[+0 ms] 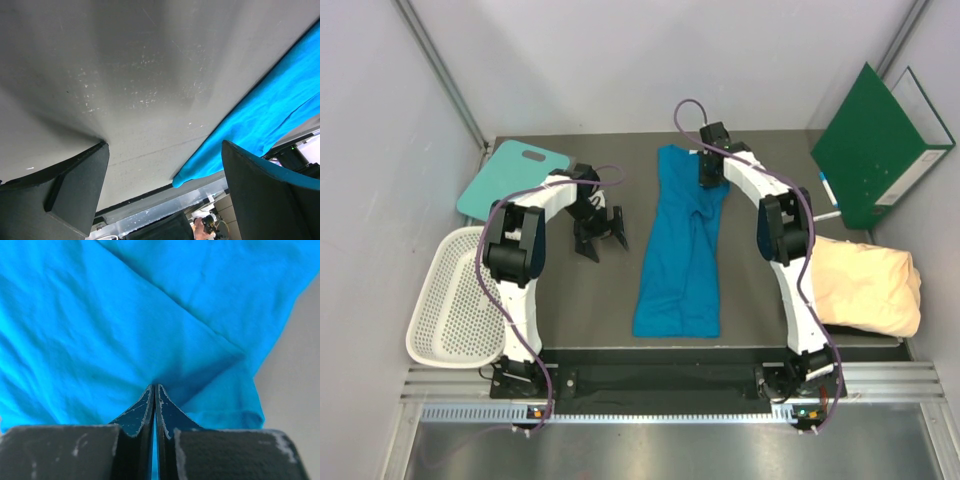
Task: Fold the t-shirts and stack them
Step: Rotate the tshirt 90 degrees
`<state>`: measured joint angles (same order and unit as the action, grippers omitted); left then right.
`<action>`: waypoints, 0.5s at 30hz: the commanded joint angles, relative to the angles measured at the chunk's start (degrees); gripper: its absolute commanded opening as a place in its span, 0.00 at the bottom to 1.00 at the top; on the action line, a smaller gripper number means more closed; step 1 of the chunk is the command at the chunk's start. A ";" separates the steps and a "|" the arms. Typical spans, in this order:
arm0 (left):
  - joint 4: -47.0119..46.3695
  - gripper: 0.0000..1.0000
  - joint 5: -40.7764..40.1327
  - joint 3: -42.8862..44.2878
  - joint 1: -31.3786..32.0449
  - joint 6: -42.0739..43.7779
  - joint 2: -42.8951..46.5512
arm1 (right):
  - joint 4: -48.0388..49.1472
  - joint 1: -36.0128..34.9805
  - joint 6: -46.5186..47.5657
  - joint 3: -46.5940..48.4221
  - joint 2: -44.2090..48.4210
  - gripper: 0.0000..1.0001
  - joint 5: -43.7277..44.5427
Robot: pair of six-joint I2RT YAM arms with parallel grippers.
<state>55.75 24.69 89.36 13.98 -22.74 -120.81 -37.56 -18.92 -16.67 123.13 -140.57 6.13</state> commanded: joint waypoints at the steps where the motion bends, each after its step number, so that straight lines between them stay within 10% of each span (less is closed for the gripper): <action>1: -3.45 0.99 -1.48 0.46 0.17 1.91 -2.85 | -2.16 0.99 -0.03 -3.68 6.27 0.00 3.80; 15: -3.63 0.99 -1.31 0.46 0.17 2.09 -3.11 | -2.17 2.13 -0.65 -9.57 11.10 0.00 6.61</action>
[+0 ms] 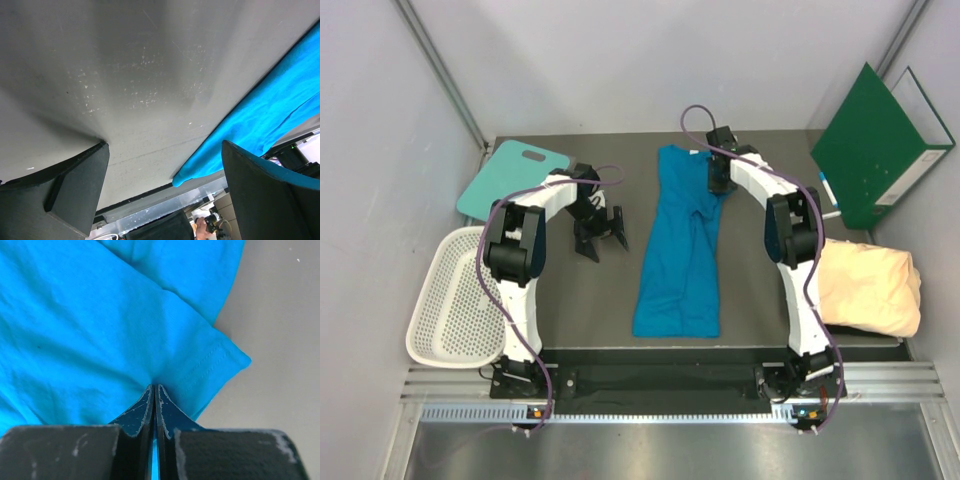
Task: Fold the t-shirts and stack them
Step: Rotate the tshirt 90 degrees
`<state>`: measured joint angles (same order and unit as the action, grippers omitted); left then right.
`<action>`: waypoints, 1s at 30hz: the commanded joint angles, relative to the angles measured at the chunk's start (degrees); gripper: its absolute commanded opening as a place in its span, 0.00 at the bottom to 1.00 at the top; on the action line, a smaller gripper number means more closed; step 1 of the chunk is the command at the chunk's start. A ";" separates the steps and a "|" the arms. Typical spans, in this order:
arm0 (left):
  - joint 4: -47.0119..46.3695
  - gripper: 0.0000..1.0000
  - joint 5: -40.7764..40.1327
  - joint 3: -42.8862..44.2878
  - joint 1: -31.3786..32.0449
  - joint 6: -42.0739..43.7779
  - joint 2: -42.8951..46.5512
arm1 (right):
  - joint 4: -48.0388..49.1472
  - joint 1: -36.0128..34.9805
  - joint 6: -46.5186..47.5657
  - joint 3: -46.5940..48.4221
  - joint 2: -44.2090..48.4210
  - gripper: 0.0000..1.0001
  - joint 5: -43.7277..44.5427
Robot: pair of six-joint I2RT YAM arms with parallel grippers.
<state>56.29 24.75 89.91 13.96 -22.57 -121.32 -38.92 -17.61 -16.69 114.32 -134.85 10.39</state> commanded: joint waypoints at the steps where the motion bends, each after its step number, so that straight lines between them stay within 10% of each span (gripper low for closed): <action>1: -4.35 0.99 -1.29 -0.17 0.19 1.74 -2.70 | -0.81 0.91 -0.71 -1.29 5.64 0.00 2.53; 14: -5.14 0.99 -0.58 -0.26 0.37 0.77 -2.35 | 4.64 6.88 -5.02 -5.52 6.97 0.00 -2.04; 30: -3.91 0.99 -0.85 0.44 0.55 0.68 -2.87 | 3.14 5.04 -3.17 11.70 -11.31 0.00 -14.43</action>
<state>56.25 25.28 90.02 13.98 -22.85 -121.40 -34.50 -11.25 -20.14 122.30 -141.23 0.19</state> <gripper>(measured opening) 0.989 0.003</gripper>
